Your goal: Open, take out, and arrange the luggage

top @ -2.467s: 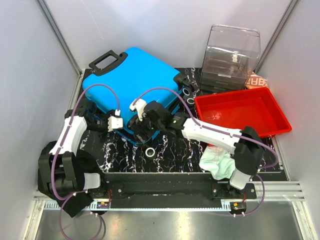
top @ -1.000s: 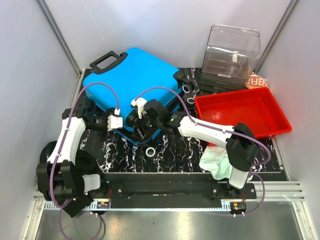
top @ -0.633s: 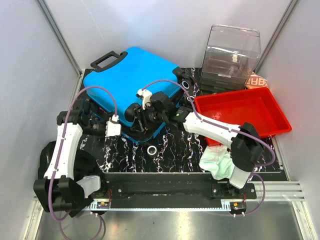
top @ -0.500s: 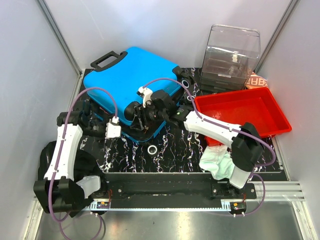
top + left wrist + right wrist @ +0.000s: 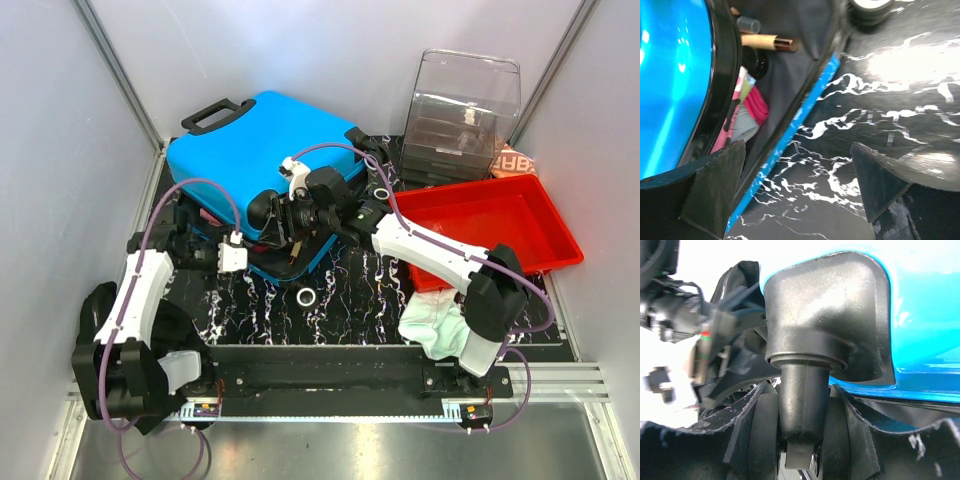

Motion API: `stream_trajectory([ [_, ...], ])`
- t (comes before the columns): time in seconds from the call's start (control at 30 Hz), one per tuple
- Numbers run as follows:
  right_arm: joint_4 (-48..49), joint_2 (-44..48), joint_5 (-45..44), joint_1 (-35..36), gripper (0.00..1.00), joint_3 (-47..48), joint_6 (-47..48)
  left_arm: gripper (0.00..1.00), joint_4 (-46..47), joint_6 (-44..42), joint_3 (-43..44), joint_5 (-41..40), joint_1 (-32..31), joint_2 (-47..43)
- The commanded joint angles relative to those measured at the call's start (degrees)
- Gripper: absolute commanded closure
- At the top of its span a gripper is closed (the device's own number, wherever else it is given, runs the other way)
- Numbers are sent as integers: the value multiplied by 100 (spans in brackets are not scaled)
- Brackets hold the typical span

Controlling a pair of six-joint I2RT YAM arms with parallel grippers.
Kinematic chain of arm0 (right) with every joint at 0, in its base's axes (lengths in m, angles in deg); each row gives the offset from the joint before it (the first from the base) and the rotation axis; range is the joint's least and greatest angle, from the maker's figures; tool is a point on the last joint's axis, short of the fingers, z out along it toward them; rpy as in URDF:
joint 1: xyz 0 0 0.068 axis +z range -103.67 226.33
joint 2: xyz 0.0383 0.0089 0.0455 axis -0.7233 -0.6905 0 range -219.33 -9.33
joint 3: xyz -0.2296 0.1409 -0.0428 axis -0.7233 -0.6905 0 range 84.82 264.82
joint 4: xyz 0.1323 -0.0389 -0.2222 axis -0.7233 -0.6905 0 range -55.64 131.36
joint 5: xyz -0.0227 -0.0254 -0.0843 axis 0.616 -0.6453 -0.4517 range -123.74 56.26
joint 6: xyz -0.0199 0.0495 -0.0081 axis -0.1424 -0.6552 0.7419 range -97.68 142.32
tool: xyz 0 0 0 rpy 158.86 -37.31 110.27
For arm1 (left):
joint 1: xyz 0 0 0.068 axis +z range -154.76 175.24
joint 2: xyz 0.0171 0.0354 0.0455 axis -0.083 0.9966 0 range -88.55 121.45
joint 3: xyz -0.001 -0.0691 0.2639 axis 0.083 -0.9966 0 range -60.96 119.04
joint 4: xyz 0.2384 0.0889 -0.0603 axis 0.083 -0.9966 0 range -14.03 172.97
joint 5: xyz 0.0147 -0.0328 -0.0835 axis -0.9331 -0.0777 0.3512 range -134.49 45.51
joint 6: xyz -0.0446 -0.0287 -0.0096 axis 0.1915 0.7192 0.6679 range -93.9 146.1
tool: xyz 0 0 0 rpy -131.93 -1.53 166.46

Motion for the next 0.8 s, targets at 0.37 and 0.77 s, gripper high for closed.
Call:
stream_trajectory([
  [0.37, 1319, 192, -959, -315, 100, 855, 425, 30, 1780, -22, -575, -802, -640, 809],
  [0.77, 1240, 113, -1197, -535, 100, 1400, 759, 100, 1641, 328, -1173, -1040, -957, 231],
])
